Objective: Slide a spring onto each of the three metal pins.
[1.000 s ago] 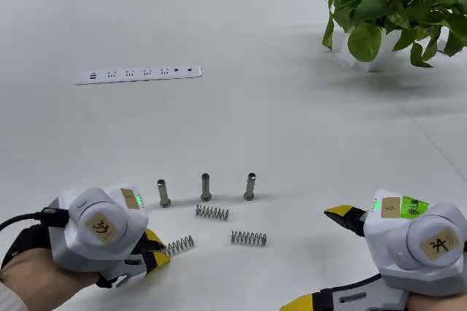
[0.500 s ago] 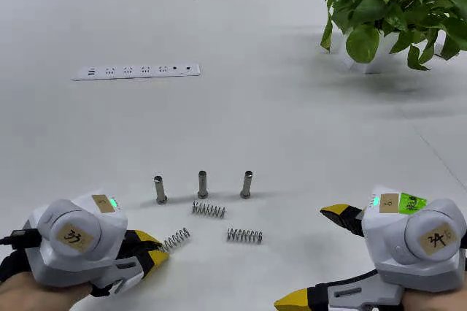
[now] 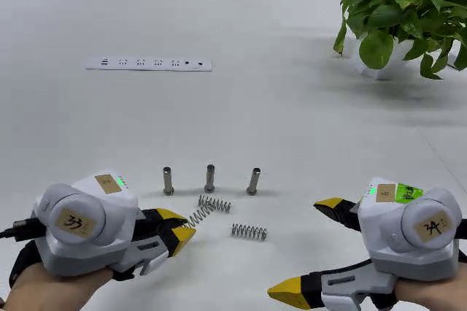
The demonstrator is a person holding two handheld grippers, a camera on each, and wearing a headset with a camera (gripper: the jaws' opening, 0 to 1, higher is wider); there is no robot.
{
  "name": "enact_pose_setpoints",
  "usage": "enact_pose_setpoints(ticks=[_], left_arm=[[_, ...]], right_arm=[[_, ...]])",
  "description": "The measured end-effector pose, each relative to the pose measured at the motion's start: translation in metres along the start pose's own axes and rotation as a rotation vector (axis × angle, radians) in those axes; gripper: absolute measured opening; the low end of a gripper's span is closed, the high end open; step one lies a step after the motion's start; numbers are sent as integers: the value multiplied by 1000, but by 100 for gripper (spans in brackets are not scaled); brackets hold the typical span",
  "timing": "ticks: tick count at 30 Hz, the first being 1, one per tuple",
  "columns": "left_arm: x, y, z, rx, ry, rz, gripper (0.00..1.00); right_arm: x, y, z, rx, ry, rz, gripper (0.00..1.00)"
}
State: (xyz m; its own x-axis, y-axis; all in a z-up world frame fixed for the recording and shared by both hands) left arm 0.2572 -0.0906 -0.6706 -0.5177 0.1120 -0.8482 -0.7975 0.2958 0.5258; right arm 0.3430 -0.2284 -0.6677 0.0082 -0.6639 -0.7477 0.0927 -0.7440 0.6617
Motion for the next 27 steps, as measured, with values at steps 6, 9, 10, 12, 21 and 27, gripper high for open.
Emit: enact_pose_setpoints(ticks=[6,9,10,12,21,27], left_arm=[[-10,-1,-13,44,-53,-53,10],[-16,0,-19,80,-92,-76,10],[-17,1,-20,89,-95,-79,10],[-20,2,-23,108,-115,-87,10],[-23,4,-27,176,-161,-97,10],[-24,6,-30,225,-187,-105,10]], right_arm=[[-13,-1,-7,-15,62,0,83],[-21,0,-8,-32,94,-3,80],[-24,0,-8,-36,100,-6,79],[-31,0,-6,-56,105,-12,75],[-58,0,11,-177,151,-75,48],[-60,-2,23,-252,254,-66,27]])
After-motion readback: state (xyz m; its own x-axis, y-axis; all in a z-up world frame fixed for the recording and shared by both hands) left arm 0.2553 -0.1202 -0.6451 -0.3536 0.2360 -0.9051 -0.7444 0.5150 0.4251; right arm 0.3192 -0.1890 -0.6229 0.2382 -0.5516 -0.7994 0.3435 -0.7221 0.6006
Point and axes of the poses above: the centre of the closed fingertips' face, and the gripper's own axes: y roughly backward along the fingers, z roughly to its left, x roughly out of its underside, the point moved 4 cm from there along y, roughly backward along the fingers, and after that the axes turned 1 degree about -y, right-handed, at the moved point
